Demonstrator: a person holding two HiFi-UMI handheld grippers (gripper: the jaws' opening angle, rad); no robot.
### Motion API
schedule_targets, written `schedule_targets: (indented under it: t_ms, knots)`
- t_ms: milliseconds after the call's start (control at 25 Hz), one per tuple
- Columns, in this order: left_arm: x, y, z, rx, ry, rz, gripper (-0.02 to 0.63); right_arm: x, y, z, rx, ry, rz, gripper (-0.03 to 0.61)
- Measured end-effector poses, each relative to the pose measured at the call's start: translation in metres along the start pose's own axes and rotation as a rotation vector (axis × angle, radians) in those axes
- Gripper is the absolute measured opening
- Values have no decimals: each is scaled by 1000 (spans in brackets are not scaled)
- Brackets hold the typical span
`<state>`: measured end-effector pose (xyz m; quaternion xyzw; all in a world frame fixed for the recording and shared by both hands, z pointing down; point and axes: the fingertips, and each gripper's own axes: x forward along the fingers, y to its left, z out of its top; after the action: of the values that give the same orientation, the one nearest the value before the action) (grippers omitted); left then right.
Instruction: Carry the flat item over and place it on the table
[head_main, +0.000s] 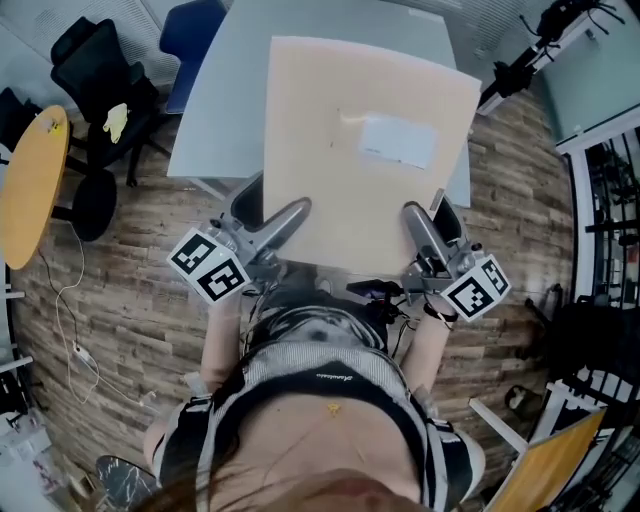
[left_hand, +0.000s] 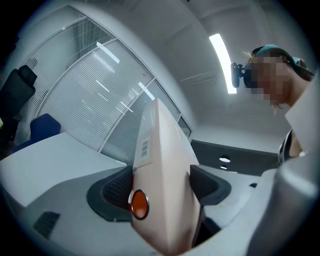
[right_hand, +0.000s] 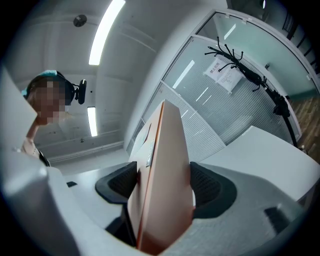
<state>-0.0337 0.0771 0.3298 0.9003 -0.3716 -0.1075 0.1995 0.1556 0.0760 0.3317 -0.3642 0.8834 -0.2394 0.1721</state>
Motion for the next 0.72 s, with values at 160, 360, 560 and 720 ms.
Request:
schedule_targets:
  t_ms: [160, 360, 560, 720]
  knots:
    - [8, 13, 3, -10, 11, -5, 356, 12, -8, 0, 6, 3, -13, 313]
    - [12, 28, 5, -17, 17, 2, 356, 26, -15, -3, 15, 12, -14, 313]
    - [10, 40, 7, -23, 18, 11, 356, 38, -17, -8, 21, 21, -12, 313]
    - [14, 46, 9, -24, 21, 16, 356, 45, -22, -8, 26, 25, -11, 313]
